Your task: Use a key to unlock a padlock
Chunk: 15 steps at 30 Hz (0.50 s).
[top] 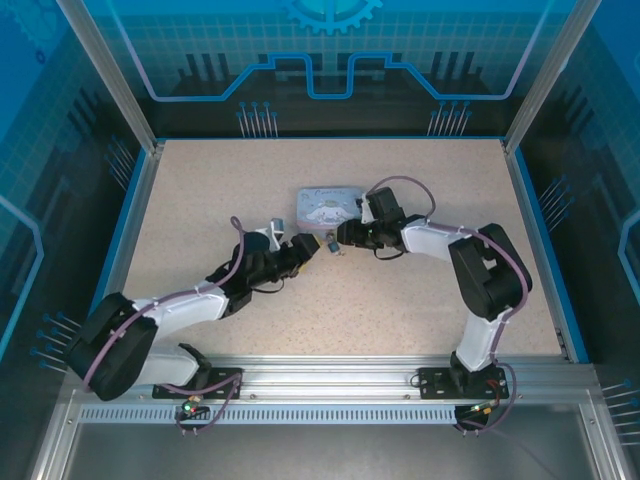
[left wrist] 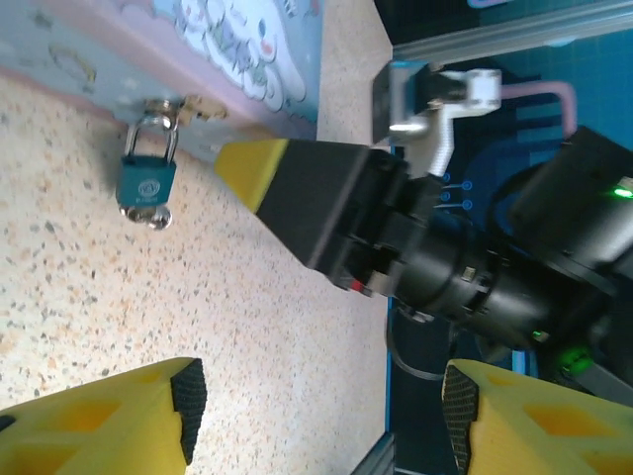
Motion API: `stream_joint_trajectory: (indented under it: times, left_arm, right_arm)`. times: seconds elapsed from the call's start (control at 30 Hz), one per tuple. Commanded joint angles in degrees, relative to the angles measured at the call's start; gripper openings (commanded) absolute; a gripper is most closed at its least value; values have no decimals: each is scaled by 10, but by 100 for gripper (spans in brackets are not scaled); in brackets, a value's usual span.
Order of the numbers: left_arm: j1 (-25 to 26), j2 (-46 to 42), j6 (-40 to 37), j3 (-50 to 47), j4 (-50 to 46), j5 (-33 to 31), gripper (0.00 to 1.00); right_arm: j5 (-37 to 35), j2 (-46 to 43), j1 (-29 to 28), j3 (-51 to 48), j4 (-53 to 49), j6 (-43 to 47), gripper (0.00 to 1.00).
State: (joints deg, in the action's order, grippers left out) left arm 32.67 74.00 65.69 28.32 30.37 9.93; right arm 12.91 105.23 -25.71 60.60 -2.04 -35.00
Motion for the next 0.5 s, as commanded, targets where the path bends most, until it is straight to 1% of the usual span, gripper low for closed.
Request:
stream_joint_trajectory:
  times: [0.0, 0.1, 0.3, 0.37, 0.43, 0.47]
  left_arm:
    - [-17, -27, -59, 31, -98, -28, 69]
    - [-34, -32, -64, 38, -102, -30, 71]
    - [-72, -25, -98, 73, -130, -20, 78]
    - [-83, -22, -116, 91, -146, -17, 84]
    - [-94, -20, -138, 111, -168, -17, 94]
    - [-98, -19, -146, 120, -178, -16, 98]
  right_arm:
    - [27, 20, 17, 53, -9, -20, 50]
    - [33, 17, 17, 67, -15, -15, 50]
    - [32, -11, 17, 31, -1, -19, 51]
    - [34, -24, 17, 11, 10, -27, 51]
    - [32, -40, 14, -11, 18, -30, 52]
    - [29, -48, 12, -19, 18, -31, 53]
